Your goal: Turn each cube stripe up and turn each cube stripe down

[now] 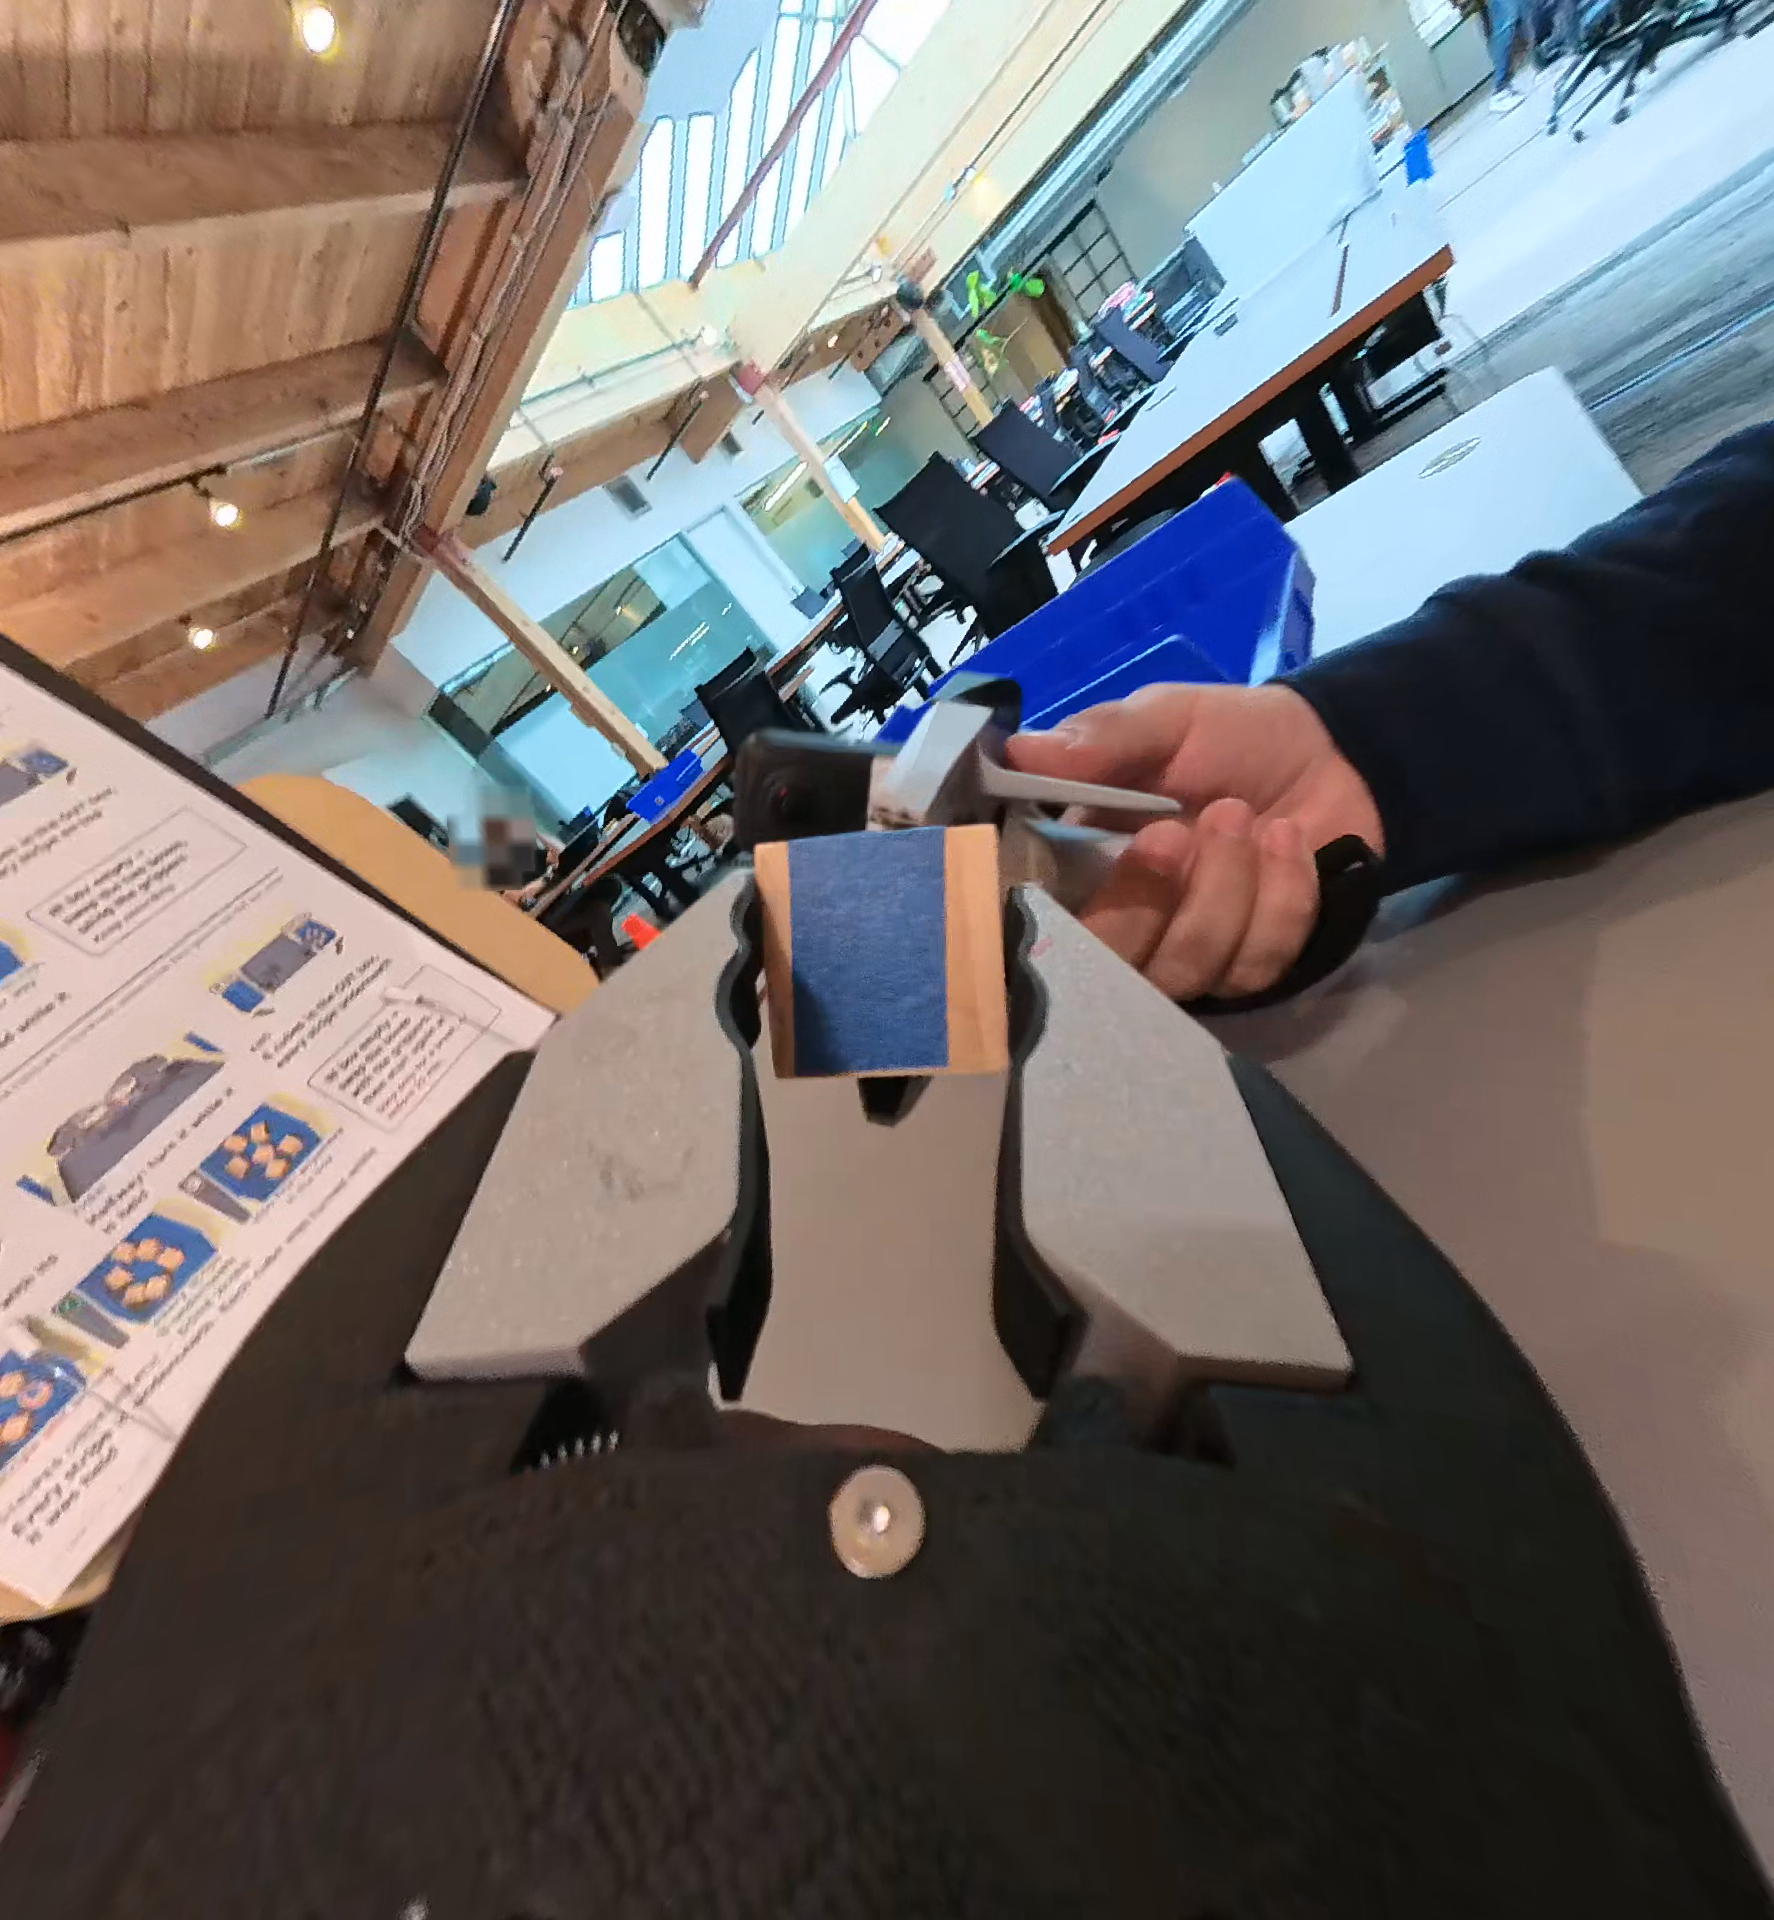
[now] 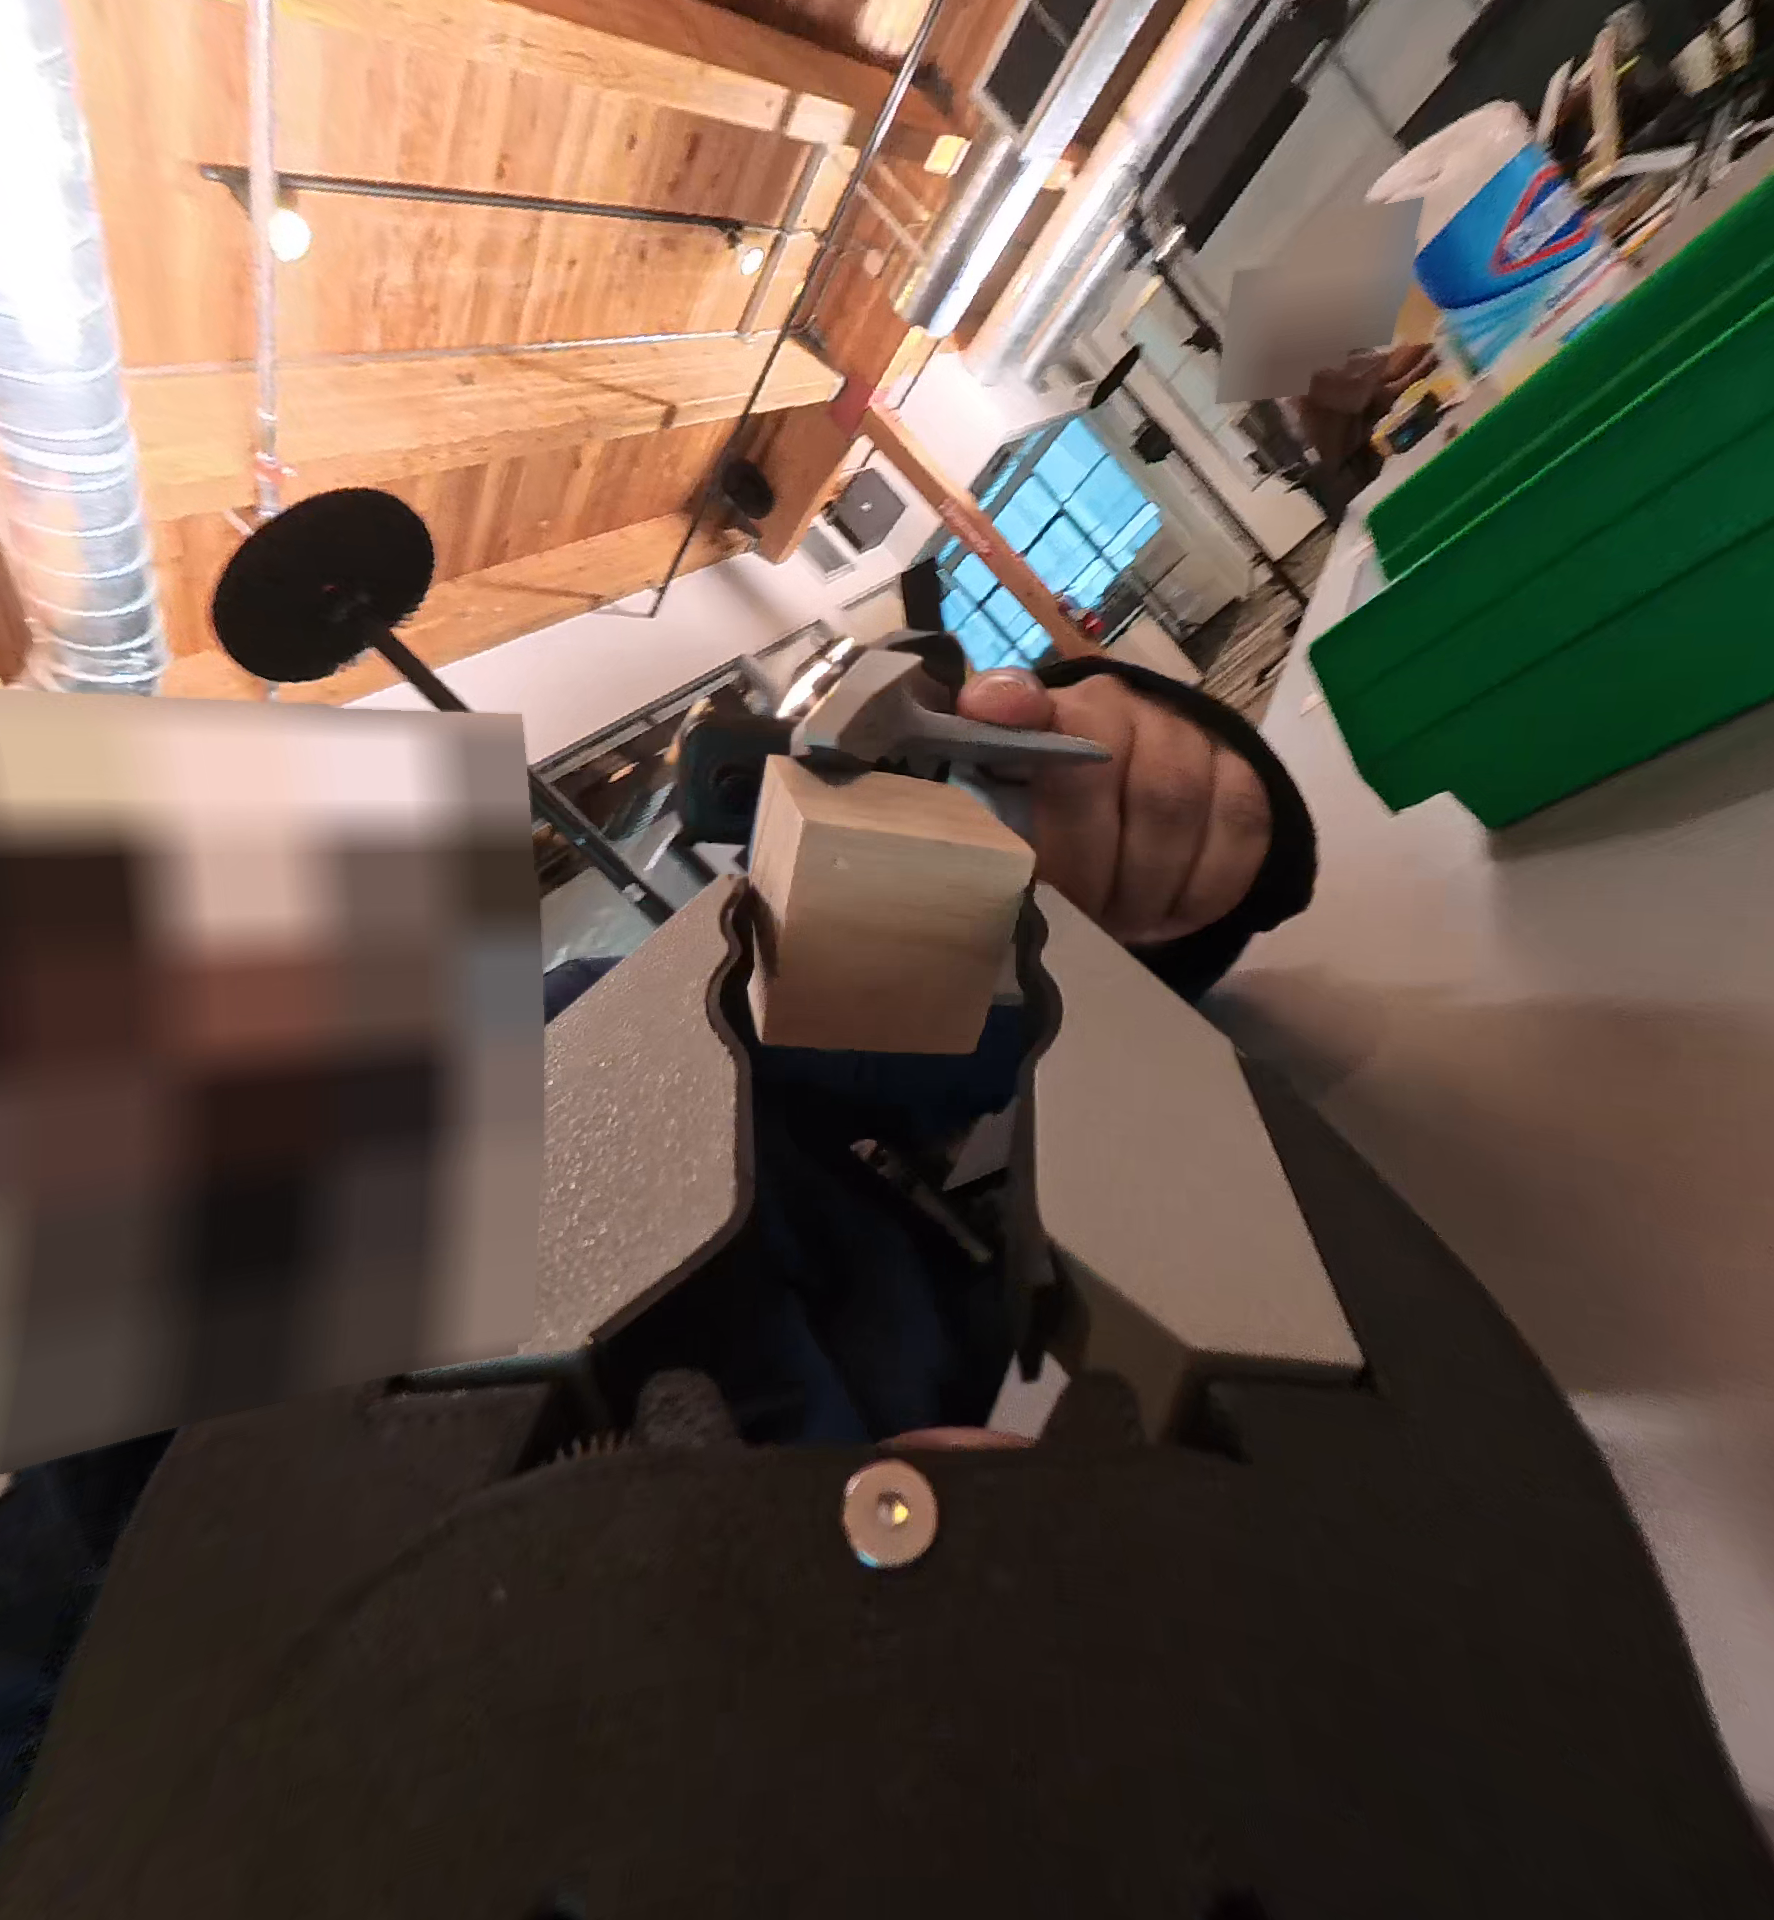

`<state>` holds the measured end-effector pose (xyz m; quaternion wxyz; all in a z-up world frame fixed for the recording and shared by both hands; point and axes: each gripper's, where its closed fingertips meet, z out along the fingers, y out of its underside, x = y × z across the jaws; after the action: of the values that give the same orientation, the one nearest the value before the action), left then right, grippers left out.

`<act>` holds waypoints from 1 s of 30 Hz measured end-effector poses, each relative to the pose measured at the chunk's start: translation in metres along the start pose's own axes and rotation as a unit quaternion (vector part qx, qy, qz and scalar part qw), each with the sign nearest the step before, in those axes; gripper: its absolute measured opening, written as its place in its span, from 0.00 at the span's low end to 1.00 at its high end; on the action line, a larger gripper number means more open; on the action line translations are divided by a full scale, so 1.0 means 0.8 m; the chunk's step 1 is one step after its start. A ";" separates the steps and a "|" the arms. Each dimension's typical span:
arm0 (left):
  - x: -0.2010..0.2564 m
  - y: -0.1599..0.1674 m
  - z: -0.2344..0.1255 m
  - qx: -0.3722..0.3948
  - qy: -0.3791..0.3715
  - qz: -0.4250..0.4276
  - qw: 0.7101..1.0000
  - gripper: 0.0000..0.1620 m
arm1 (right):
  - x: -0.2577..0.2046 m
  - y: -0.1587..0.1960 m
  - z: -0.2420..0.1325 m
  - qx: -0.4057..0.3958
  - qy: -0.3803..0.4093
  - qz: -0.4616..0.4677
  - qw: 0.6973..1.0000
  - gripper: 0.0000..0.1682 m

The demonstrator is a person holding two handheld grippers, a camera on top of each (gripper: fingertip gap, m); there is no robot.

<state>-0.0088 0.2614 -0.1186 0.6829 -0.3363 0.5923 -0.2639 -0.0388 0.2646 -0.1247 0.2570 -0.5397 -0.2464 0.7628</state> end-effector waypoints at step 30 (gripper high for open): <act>-0.034 0.131 -0.006 -0.194 -0.134 -0.024 0.972 0.17 | -0.054 -0.150 -0.433 0.061 0.766 -0.168 0.618 0.27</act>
<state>-0.0220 0.3478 -0.1832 0.6711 -0.5090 0.5269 -0.1131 0.3178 0.3595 -0.1186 0.5083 -0.8607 0.0004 0.0297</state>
